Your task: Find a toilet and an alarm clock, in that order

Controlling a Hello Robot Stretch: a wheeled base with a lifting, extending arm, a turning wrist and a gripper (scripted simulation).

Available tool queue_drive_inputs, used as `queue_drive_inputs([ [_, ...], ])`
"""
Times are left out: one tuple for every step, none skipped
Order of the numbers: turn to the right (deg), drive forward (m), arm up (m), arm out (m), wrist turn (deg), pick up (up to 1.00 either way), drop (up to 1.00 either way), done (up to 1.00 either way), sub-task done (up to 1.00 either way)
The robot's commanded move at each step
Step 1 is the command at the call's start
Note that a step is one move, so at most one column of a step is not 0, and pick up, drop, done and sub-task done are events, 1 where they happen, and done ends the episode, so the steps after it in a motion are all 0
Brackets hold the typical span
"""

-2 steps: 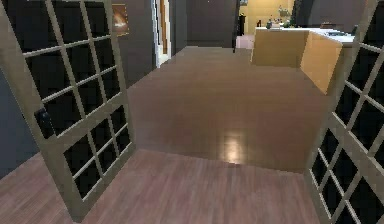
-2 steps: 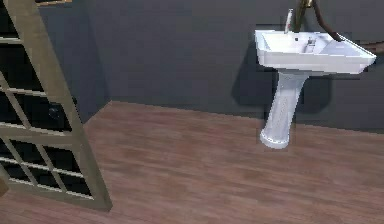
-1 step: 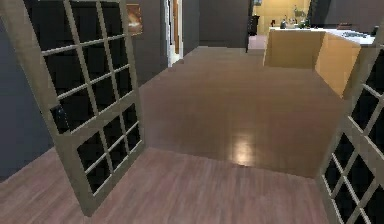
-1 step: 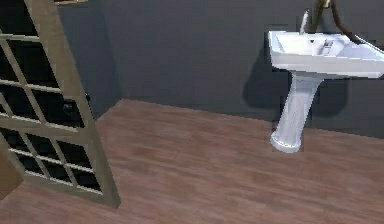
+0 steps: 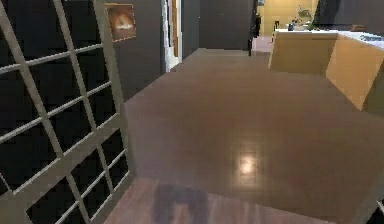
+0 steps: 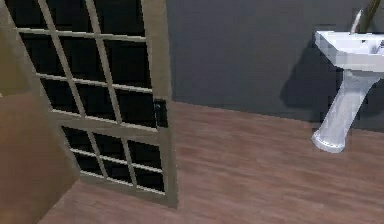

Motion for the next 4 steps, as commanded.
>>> queue_drive_inputs([
  [12.0,0.0,0.0,0.0,0.0,0.0,0.0,0.0,0.0],
  [0.0,1.0,0.0,0.0,0.0,0.0,0.0,0.0,0.0],
  [3.0,0.0,0.0,0.0,0.0,0.0,0.0,0.0,0.0],
  [0.0,1.0,0.0,0.0,0.0,0.0,0.0,0.0,0.0],
])
